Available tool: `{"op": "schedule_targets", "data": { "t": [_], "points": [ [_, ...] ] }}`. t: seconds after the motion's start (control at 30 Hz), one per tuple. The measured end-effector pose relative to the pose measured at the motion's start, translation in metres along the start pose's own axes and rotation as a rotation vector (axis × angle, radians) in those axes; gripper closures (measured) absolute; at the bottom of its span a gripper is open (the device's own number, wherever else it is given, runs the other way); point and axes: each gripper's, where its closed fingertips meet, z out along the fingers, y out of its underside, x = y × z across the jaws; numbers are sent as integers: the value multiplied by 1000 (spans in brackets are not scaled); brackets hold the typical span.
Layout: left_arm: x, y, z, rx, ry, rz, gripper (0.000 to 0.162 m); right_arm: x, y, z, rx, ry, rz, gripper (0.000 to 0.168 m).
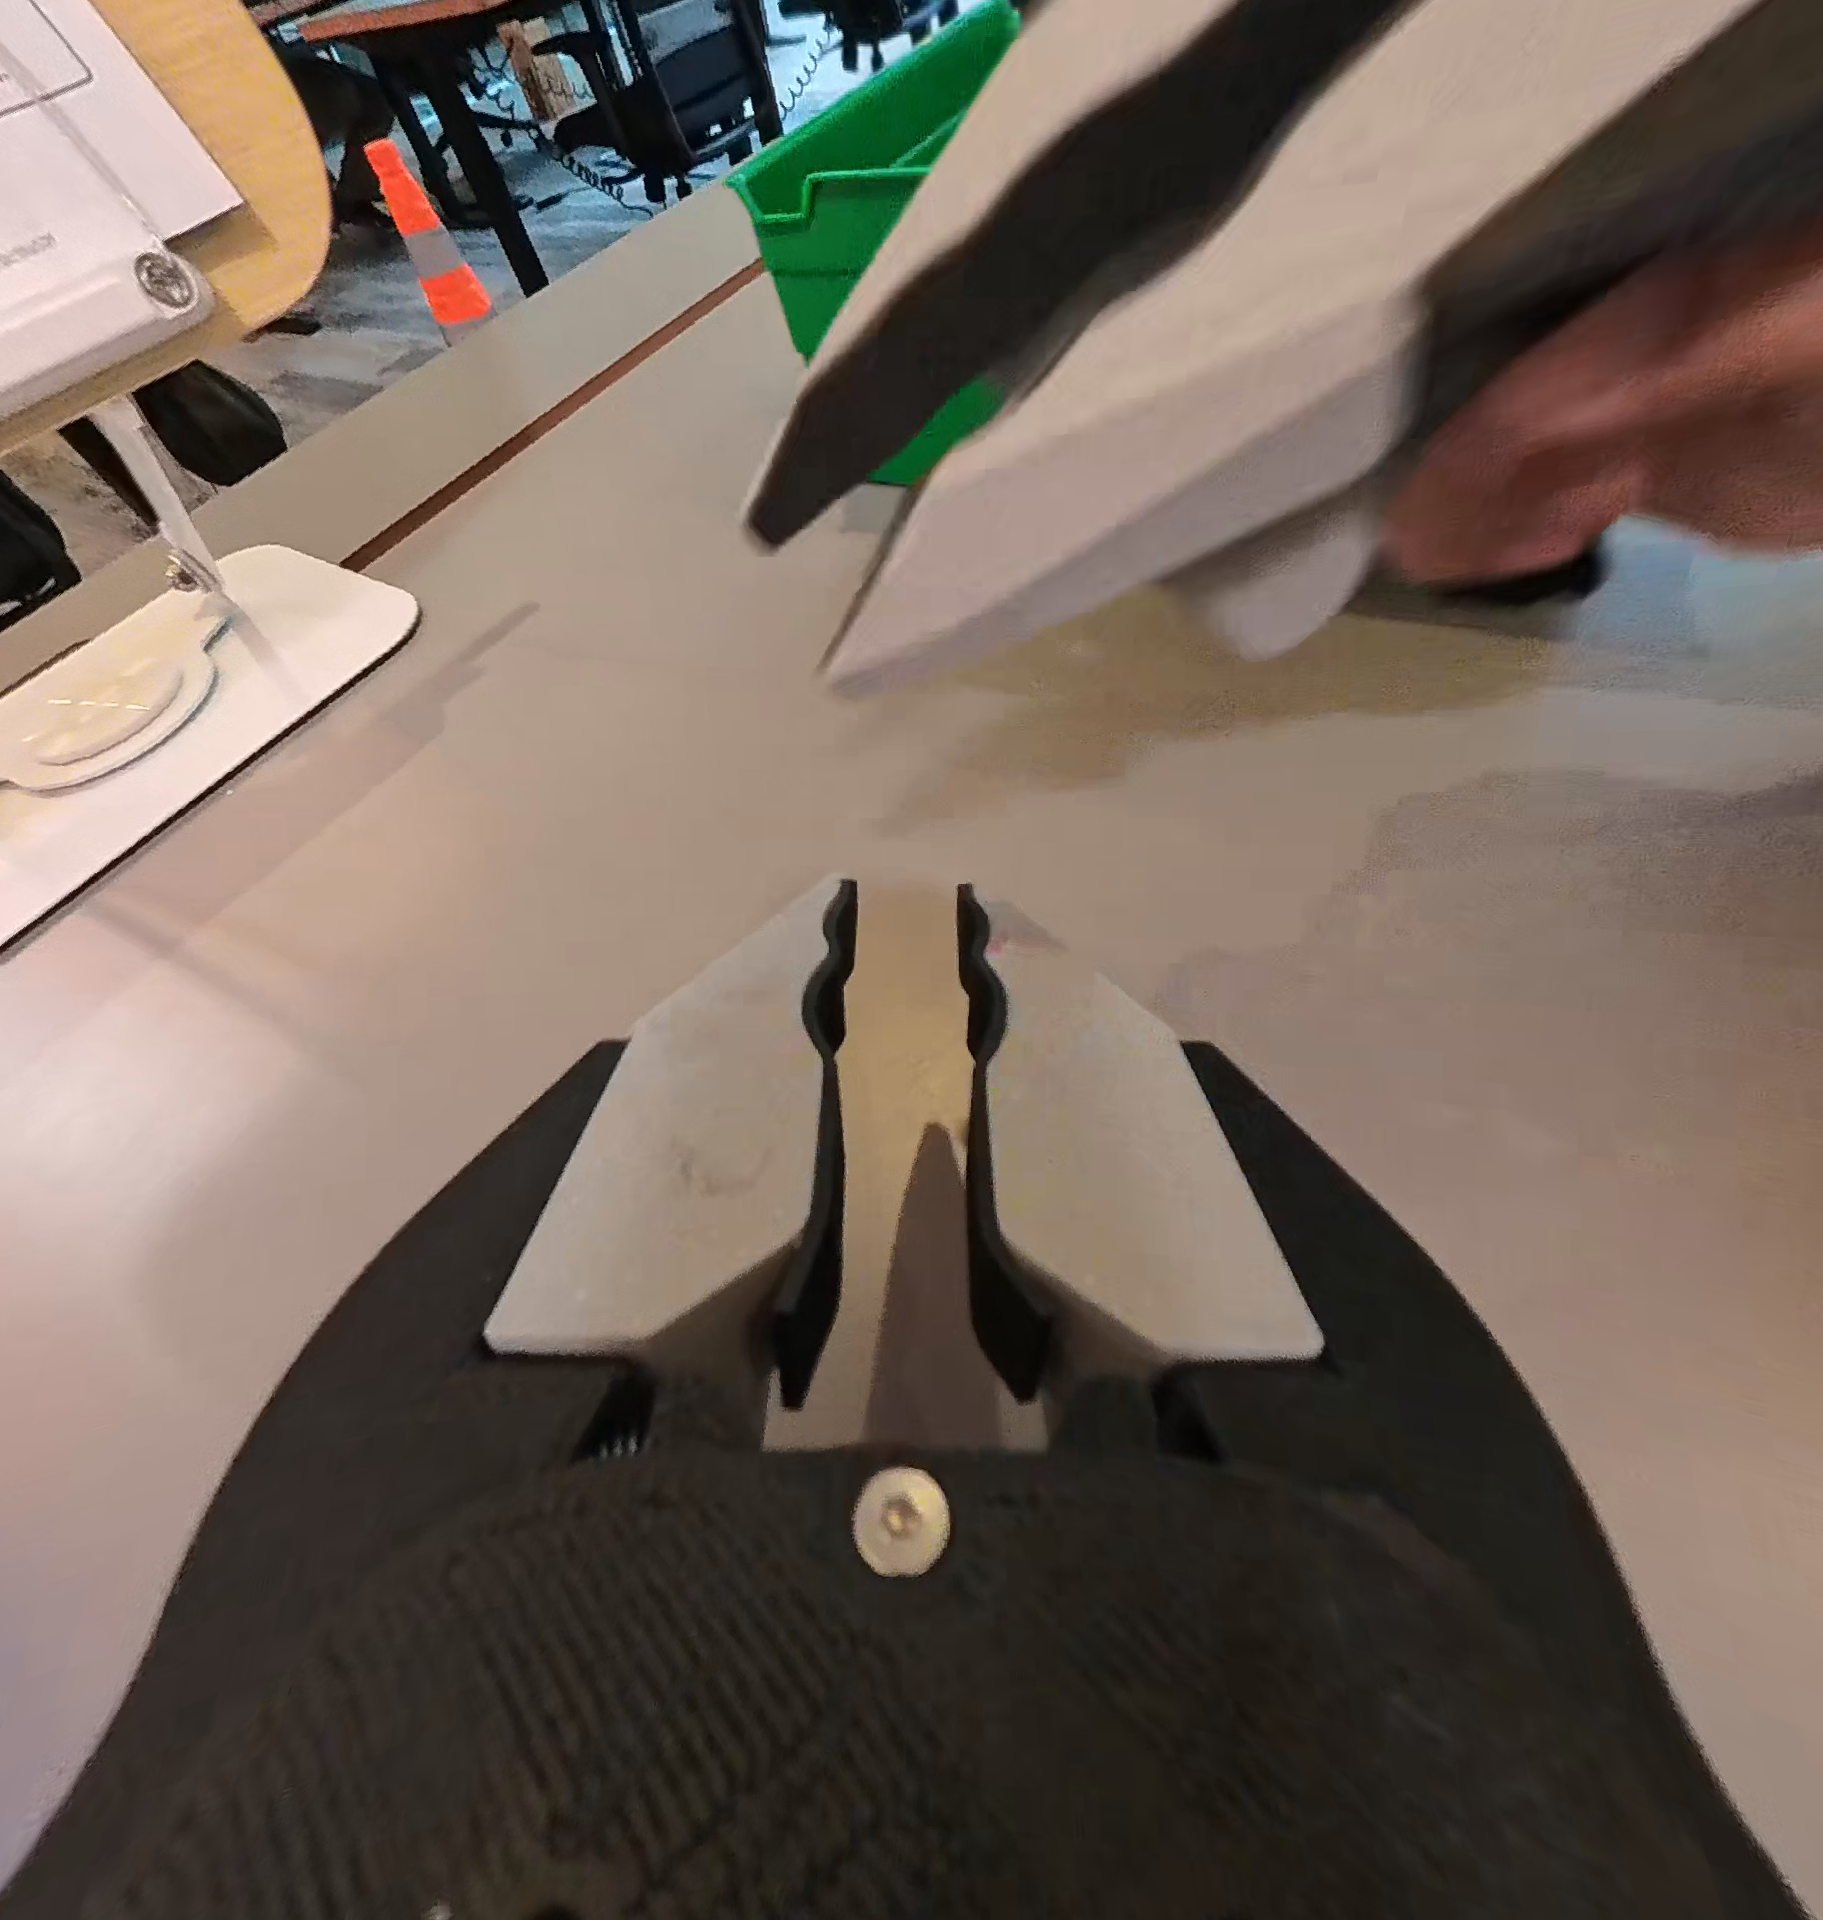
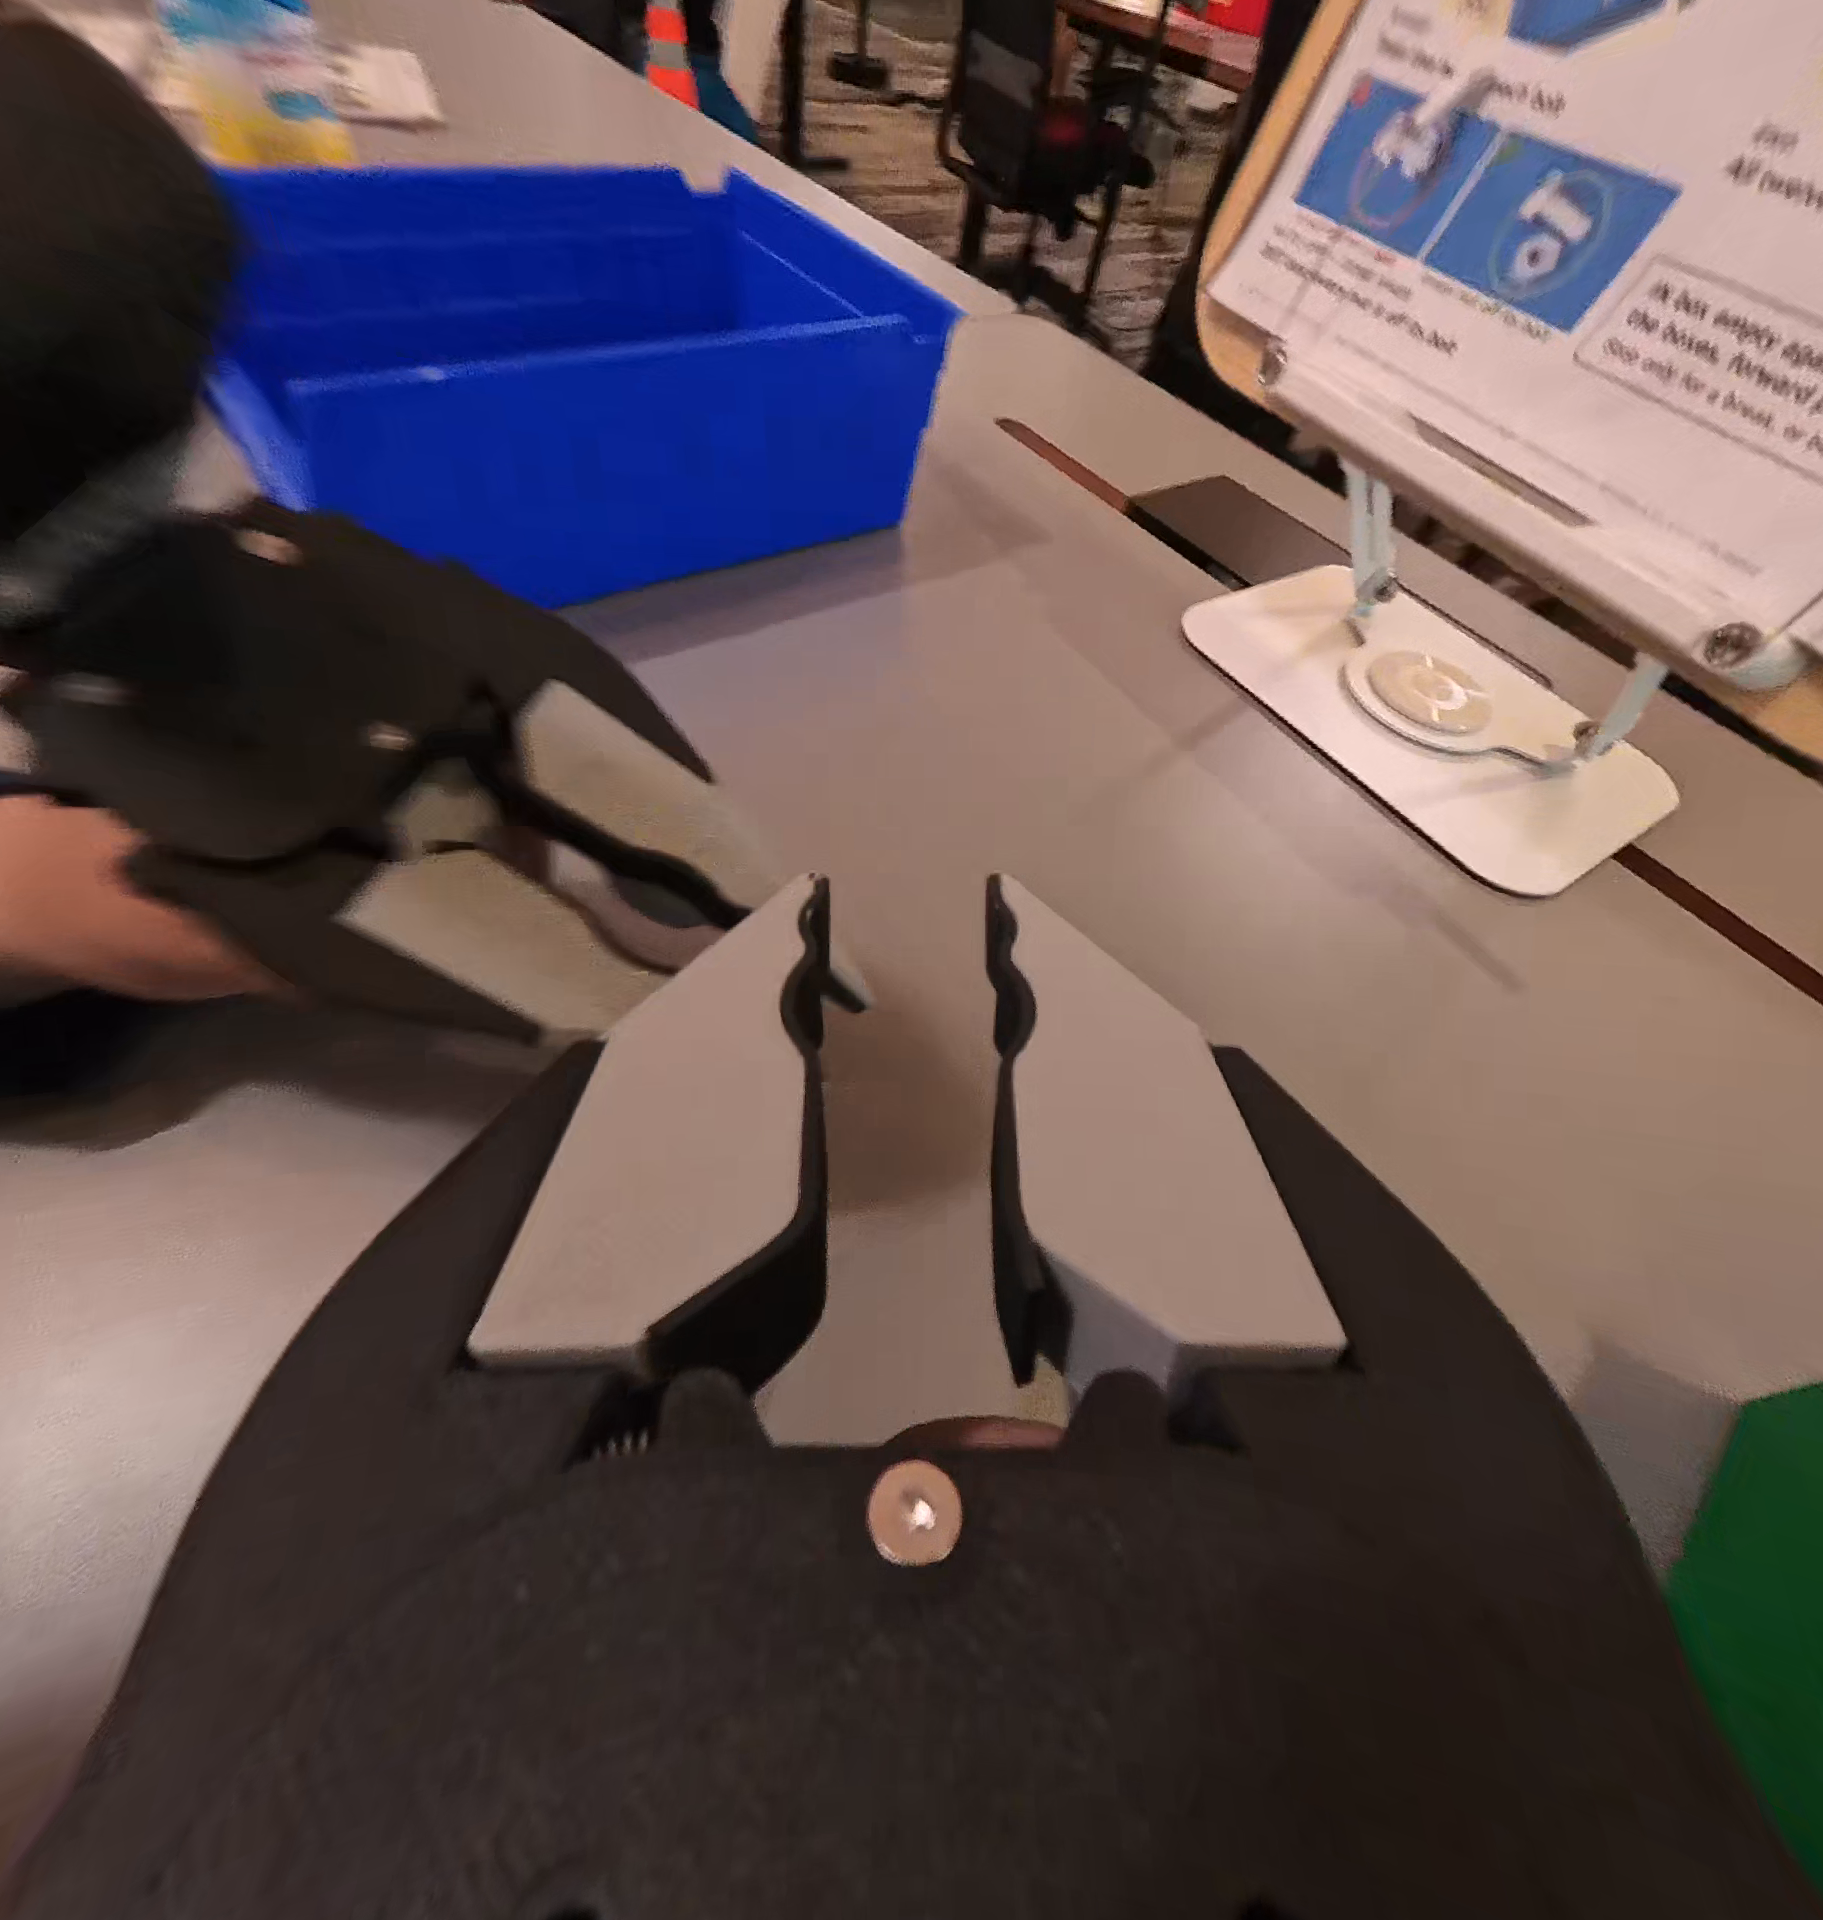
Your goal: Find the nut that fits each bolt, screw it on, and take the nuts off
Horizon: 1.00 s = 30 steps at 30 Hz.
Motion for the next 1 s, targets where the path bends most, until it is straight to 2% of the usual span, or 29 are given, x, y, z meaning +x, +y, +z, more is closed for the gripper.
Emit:
{"op": "schedule_targets", "data": {
  "t": [0.1,0.2,0.3,0.47,0.57,0.6,0.67,0.8,0.87,0.93,1.0],
  "points": [
    [-1,0,0,-1,-6,-8,144,15,21,26,-9,46,-3,139],
    [3,-7,-1,27,24,-29,140,15,33,26,-24,10,6,136],
    [6,-15,-1,42,43,-36,136,25,49,26,-53,67,-37,136],
    [8,-32,-19,119,70,-36,131,24,54,38,-44,72,-26,130],
    [20,-48,-55,162,206,-49,128,23,58,41,-59,80,-45,130],
    [15,-50,-71,143,204,-32,127,25,57,40,-53,96,-57,130],
    [-15,-52,-110,90,121,8,124,25,56,38,-48,115,-83,130],
    [-106,-50,-216,49,-175,39,139,23,55,38,-48,111,-94,130],
    [-143,-23,-251,-61,-230,-15,134,20,53,38,-42,97,-86,130],
    [-168,18,-267,-200,-202,-135,123,16,52,38,-41,83,-82,130],
    [-188,50,-274,-255,-207,-235,122,13,53,38,-46,74,-81,130]
  ]
}}
